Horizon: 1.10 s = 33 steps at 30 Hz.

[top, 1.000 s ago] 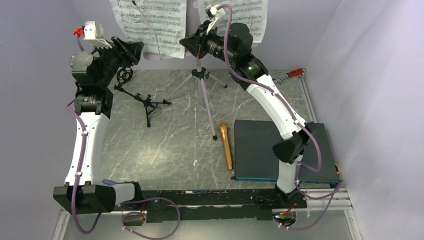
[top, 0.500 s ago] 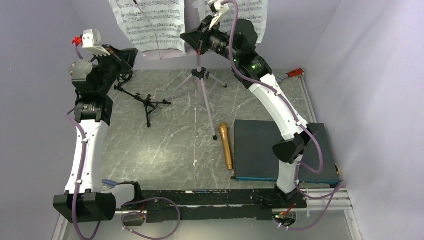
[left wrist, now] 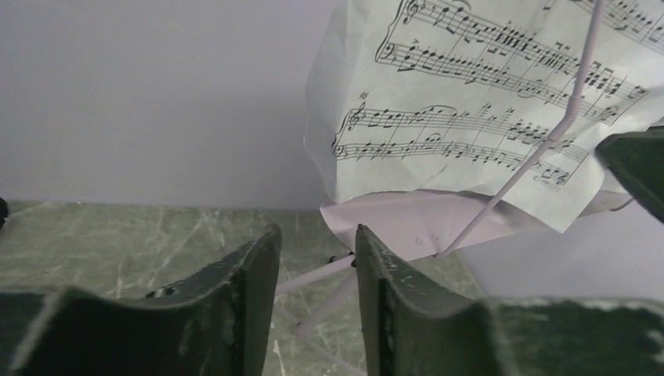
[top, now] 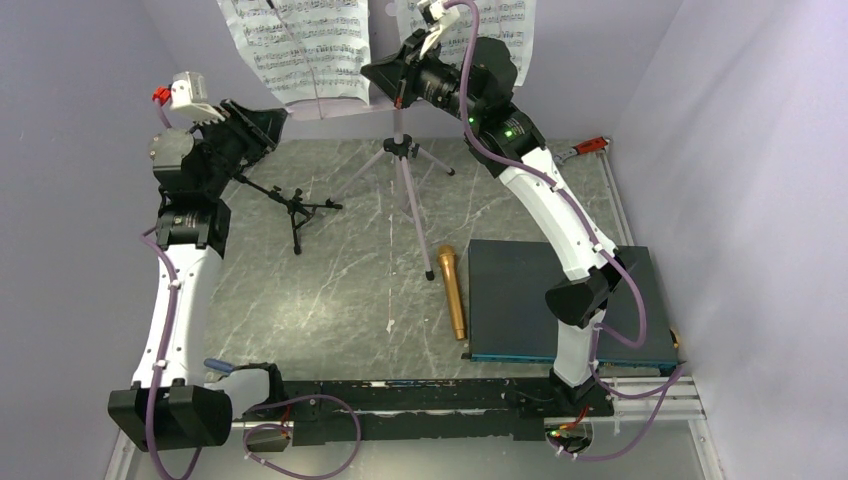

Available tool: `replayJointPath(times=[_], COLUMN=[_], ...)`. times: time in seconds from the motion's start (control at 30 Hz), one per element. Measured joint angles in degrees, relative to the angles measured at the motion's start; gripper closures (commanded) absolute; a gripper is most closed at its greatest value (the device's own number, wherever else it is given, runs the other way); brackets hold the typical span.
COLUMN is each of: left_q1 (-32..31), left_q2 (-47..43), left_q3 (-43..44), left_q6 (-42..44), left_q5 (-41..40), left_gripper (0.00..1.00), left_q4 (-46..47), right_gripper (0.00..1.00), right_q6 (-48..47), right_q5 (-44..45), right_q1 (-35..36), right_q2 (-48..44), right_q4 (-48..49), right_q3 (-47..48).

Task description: Set up the instrument practice props

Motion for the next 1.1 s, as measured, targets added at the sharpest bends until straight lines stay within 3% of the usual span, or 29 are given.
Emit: replayJointPath(times=[0.13,0.33,0.77,1.0,1.1], left_q1=[0.2,0.4,1.0,1.4,1.5], left_q2=[-0.4,-0.1,6.2,6.8,7.1], left_q3=[0.3,2.2,6.5,6.5,6.5], left_q6=[0.3,0.1,-1.1,-2.1,-2.4], left_q5=[0.0,1.4,4.5,6.1,7.1], left_gripper=[0.29,0.27,0.41,0.54,0.64], left_q4=[0.4,1.9,7.3,10.8,12.0], right_gripper=[1.00,1.00,1.00,1.00,1.00], right_q6=[0.0,0.0,-0.2,-0.3,-0.4], right_q5=[0.0,0.0,0.0,0.0,0.0], right_q1=[0.0,-0.1,-0.1,-0.1,-0.1], right_q2=[0.0,0.0,0.0,0.0,0.0], right_q4=[0.0,0.0,0.0,0.0,0.0], right_q3=[0.0,0.0,0.0,0.0,0.0])
